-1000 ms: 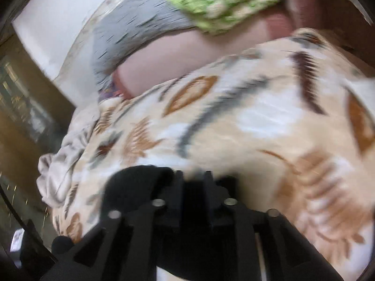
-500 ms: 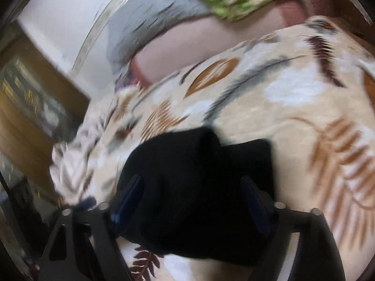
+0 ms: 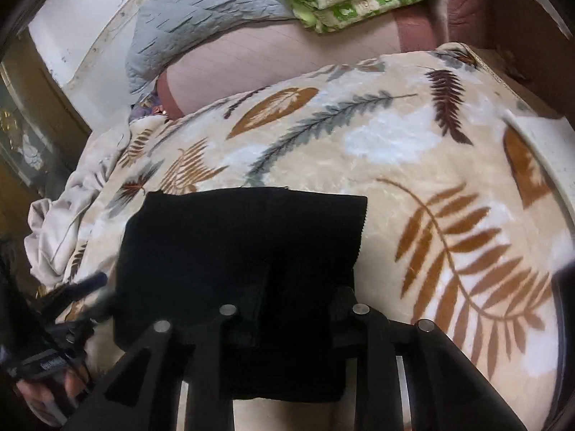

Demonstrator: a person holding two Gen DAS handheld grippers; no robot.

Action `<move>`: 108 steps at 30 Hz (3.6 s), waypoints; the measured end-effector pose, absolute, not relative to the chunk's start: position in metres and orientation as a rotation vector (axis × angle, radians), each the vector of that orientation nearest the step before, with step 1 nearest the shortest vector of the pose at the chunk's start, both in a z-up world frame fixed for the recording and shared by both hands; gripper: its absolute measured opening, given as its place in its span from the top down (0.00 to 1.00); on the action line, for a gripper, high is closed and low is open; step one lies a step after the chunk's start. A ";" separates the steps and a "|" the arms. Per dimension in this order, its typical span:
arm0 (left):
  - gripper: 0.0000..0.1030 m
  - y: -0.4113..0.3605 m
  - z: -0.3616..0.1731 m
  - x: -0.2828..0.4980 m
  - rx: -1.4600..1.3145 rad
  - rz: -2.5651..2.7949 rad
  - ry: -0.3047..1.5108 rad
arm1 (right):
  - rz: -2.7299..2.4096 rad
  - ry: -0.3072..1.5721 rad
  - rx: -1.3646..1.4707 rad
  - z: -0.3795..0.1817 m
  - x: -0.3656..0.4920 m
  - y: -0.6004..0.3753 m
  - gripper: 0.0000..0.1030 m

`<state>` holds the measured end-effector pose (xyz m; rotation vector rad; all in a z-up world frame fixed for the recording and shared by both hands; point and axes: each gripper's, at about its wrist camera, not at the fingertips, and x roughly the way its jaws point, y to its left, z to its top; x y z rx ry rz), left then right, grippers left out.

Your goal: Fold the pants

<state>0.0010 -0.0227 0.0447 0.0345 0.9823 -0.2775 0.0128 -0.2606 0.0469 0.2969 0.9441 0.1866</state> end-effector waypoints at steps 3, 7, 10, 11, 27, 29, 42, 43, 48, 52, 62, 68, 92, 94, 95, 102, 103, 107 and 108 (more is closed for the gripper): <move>0.31 -0.023 0.051 0.002 0.043 -0.273 0.962 | 0.159 0.900 0.234 0.064 0.003 -0.256 0.62; 0.31 -0.023 0.064 0.015 0.048 -0.259 0.923 | 0.215 0.839 0.220 0.092 -0.012 -0.256 0.62; 0.31 -0.029 0.066 0.027 0.059 -0.256 0.916 | 0.277 0.816 0.221 0.099 -0.014 -0.245 0.62; 0.31 -0.032 0.064 0.032 0.068 -0.250 0.917 | 0.297 0.820 0.208 0.098 -0.013 -0.238 0.62; 0.23 -0.051 0.046 0.054 0.077 -0.225 0.943 | 0.283 0.922 0.198 0.064 -0.026 -0.242 0.64; 0.23 -0.049 0.050 0.052 0.078 -0.223 0.941 | 0.262 0.882 0.218 0.074 -0.026 -0.246 0.58; 0.23 -0.054 0.052 0.059 0.075 -0.206 0.943 | 0.169 0.848 0.212 0.064 0.019 -0.245 0.49; 0.23 -0.056 0.050 0.060 0.079 -0.207 0.946 | 0.156 0.863 0.217 0.057 0.024 -0.248 0.49; 0.20 -0.064 0.039 0.070 0.073 -0.199 0.958 | 0.138 0.942 0.367 0.022 0.046 -0.272 0.38; 0.19 -0.064 0.040 0.076 0.044 -0.208 0.972 | 0.149 0.923 0.417 0.020 0.044 -0.279 0.36; 0.19 -0.049 0.064 0.047 0.045 -0.203 0.951 | 0.185 0.793 0.296 0.085 -0.006 -0.266 0.34; 0.19 -0.042 0.059 0.025 0.019 -0.187 0.966 | 0.226 0.839 0.224 0.080 -0.019 -0.243 0.35; 0.19 -0.048 0.045 0.019 -0.008 -0.220 1.027 | 0.144 0.903 0.371 0.051 -0.016 -0.268 0.28; 0.19 -0.047 0.043 0.020 -0.016 -0.219 1.041 | 0.142 0.915 0.376 0.046 -0.012 -0.267 0.27; 0.19 -0.046 0.043 0.020 -0.019 -0.219 1.046 | 0.140 0.922 0.377 0.044 -0.011 -0.267 0.27; 0.17 -0.026 0.050 0.022 -0.110 -0.279 1.026 | 0.135 0.942 0.397 0.036 -0.003 -0.276 0.24; 0.17 -0.025 0.049 0.024 -0.116 -0.287 1.034 | 0.138 0.949 0.394 0.035 -0.001 -0.277 0.24; 0.17 -0.022 0.041 0.029 -0.126 -0.283 1.064 | 0.161 0.977 0.422 0.029 0.005 -0.278 0.23; 0.17 -0.020 0.039 0.030 -0.137 -0.281 1.068 | 0.166 0.981 0.428 0.028 0.005 -0.278 0.23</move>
